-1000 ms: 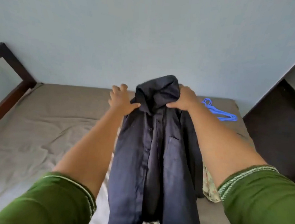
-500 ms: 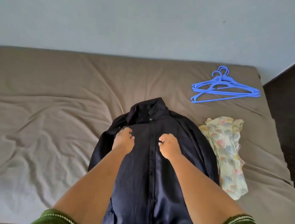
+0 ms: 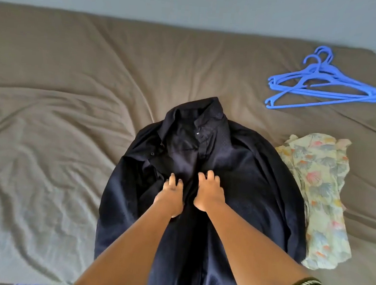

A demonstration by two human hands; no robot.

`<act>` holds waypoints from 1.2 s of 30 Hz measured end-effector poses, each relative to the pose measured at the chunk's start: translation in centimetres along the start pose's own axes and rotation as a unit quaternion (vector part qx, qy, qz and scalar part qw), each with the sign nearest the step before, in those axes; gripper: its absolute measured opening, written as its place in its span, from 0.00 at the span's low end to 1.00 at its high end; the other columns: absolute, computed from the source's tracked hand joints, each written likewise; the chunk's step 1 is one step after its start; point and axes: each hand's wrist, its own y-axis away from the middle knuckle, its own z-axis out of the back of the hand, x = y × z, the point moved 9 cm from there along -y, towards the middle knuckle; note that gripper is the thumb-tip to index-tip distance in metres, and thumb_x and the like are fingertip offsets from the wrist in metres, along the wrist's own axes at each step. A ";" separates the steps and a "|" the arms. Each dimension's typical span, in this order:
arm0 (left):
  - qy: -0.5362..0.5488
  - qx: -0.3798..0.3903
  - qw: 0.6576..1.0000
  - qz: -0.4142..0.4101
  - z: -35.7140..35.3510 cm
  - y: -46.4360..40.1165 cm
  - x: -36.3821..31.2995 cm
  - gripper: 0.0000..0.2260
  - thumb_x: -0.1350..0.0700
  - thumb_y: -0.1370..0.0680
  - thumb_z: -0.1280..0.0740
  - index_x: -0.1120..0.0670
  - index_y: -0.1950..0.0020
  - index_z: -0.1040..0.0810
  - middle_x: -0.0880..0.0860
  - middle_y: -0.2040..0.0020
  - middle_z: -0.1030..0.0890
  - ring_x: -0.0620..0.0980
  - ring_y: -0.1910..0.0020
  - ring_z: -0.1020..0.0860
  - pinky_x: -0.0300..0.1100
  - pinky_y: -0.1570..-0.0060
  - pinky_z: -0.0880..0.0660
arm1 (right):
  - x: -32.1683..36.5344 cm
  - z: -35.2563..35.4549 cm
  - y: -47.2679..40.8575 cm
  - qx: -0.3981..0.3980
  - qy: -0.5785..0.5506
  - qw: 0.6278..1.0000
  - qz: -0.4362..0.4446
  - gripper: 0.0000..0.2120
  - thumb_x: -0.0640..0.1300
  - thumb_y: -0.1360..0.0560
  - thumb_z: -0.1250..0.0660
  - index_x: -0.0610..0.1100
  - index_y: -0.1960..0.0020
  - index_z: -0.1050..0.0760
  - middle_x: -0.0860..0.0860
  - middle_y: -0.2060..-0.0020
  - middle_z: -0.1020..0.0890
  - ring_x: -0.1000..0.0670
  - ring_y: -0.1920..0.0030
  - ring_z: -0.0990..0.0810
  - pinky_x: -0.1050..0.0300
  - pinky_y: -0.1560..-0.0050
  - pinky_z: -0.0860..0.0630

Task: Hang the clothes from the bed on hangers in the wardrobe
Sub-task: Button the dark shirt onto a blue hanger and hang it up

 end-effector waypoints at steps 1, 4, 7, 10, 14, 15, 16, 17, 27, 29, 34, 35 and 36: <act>0.006 -0.043 0.999 -0.007 0.9 0.4 0.0 0.24 0.51 0.19 0.39 0.56 0.25 0.41 0.58 0.24 0.47 0.57 0.28 0.39 0.50 0.37 0.30 | 0.1 0.7 0.0 -0.033 -0.016 0.999 0.011 0.28 0.46 0.29 0.31 0.47 0.31 0.36 0.47 0.33 0.37 0.43 0.33 0.37 0.45 0.38 0.29; 0.063 -0.271 0.960 -0.019 7.2 1.1 0.9 0.11 0.54 0.19 0.41 0.57 0.39 0.30 0.58 0.37 0.32 0.58 0.40 0.31 0.49 0.46 0.29 | 0.9 5.1 -1.0 -0.190 -0.142 0.971 0.037 0.12 0.43 0.30 0.35 0.39 0.49 0.23 0.42 0.49 0.25 0.39 0.46 0.28 0.44 0.47 0.26; 0.170 -0.348 0.922 0.019 11.3 0.6 3.8 0.11 0.60 0.20 0.39 0.59 0.38 0.29 0.59 0.39 0.30 0.60 0.39 0.32 0.51 0.46 0.30 | 1.8 6.6 -2.8 -0.206 -0.211 0.954 0.045 0.06 0.38 0.25 0.37 0.37 0.50 0.24 0.41 0.50 0.25 0.40 0.49 0.25 0.48 0.48 0.26; 0.181 -0.321 0.926 0.088 12.8 -1.4 6.3 0.17 0.60 0.20 0.37 0.58 0.31 0.35 0.59 0.34 0.33 0.59 0.34 0.35 0.52 0.45 0.28 | 1.8 6.3 -4.7 -0.171 -0.222 0.960 0.014 0.12 0.43 0.23 0.33 0.39 0.42 0.27 0.44 0.44 0.26 0.43 0.45 0.24 0.52 0.45 0.27; 0.147 -0.253 0.946 0.138 11.5 -3.4 8.2 0.12 0.61 0.20 0.36 0.60 0.38 0.32 0.60 0.36 0.31 0.60 0.36 0.33 0.51 0.49 0.28 | 0.7 5.1 -6.2 -0.173 -0.230 0.957 -0.036 0.18 0.49 0.25 0.30 0.41 0.41 0.29 0.45 0.45 0.25 0.45 0.47 0.23 0.53 0.49 0.26; 0.123 -0.247 0.950 0.148 11.1 -3.4 8.4 0.13 0.62 0.21 0.34 0.60 0.38 0.32 0.60 0.36 0.32 0.60 0.37 0.33 0.50 0.48 0.28 | 0.6 5.1 -6.3 -0.182 -0.216 0.958 -0.039 0.17 0.49 0.25 0.30 0.41 0.42 0.29 0.45 0.45 0.25 0.45 0.46 0.23 0.53 0.48 0.25; 0.100 -0.241 0.952 0.159 10.9 -3.3 8.5 0.14 0.62 0.22 0.33 0.60 0.38 0.32 0.61 0.36 0.32 0.60 0.37 0.33 0.49 0.48 0.28 | 0.7 5.4 -6.4 -0.191 -0.196 0.961 -0.041 0.16 0.49 0.24 0.31 0.41 0.42 0.29 0.45 0.45 0.24 0.44 0.46 0.23 0.52 0.48 0.24; 0.090 -0.240 0.953 0.164 10.7 -3.3 8.6 0.15 0.63 0.23 0.34 0.60 0.38 0.32 0.61 0.36 0.33 0.60 0.38 0.33 0.49 0.47 0.28 | 0.9 5.6 -6.6 -0.197 -0.174 0.964 -0.041 0.15 0.49 0.24 0.32 0.41 0.42 0.29 0.44 0.45 0.24 0.44 0.45 0.22 0.52 0.47 0.24; 0.126 -0.212 0.954 0.170 11.0 -2.3 9.0 0.15 0.67 0.20 0.42 0.64 0.33 0.33 0.64 0.34 0.33 0.62 0.36 0.33 0.51 0.43 0.29 | 0.5 6.9 -5.6 -0.210 -0.249 0.945 -0.039 0.12 0.39 0.20 0.43 0.35 0.41 0.25 0.40 0.44 0.23 0.41 0.46 0.24 0.56 0.48 0.31; 0.105 -0.206 0.960 0.156 10.7 -2.2 9.2 0.14 0.66 0.19 0.43 0.64 0.34 0.32 0.63 0.34 0.32 0.62 0.37 0.32 0.53 0.41 0.30 | 0.1 6.5 -4.7 -0.200 -0.309 0.929 -0.039 0.11 0.41 0.18 0.43 0.36 0.42 0.26 0.41 0.45 0.23 0.43 0.46 0.24 0.59 0.50 0.32; 0.110 -0.201 0.960 0.161 11.1 -2.0 9.6 0.14 0.65 0.19 0.46 0.65 0.36 0.28 0.64 0.37 0.27 0.62 0.38 0.29 0.53 0.41 0.29 | -0.2 5.8 -3.2 -0.211 -0.401 0.890 -0.051 0.11 0.47 0.23 0.31 0.38 0.53 0.24 0.46 0.61 0.21 0.50 0.62 0.23 0.70 0.65 0.32; 0.129 -0.199 0.956 0.174 11.1 -1.6 9.6 0.14 0.67 0.19 0.45 0.65 0.36 0.28 0.63 0.37 0.26 0.62 0.38 0.29 0.52 0.41 0.28 | 0.0 5.9 -2.8 -0.205 -0.409 0.888 -0.050 0.11 0.46 0.24 0.30 0.37 0.52 0.24 0.47 0.62 0.21 0.52 0.64 0.25 0.71 0.67 0.32; 0.142 -0.197 0.953 0.179 11.2 -1.6 9.5 0.14 0.67 0.20 0.44 0.65 0.35 0.28 0.63 0.38 0.26 0.62 0.38 0.28 0.51 0.43 0.28 | 0.3 5.9 -2.7 -0.196 -0.407 0.891 -0.048 0.10 0.44 0.24 0.30 0.37 0.51 0.24 0.48 0.61 0.21 0.53 0.64 0.26 0.71 0.66 0.32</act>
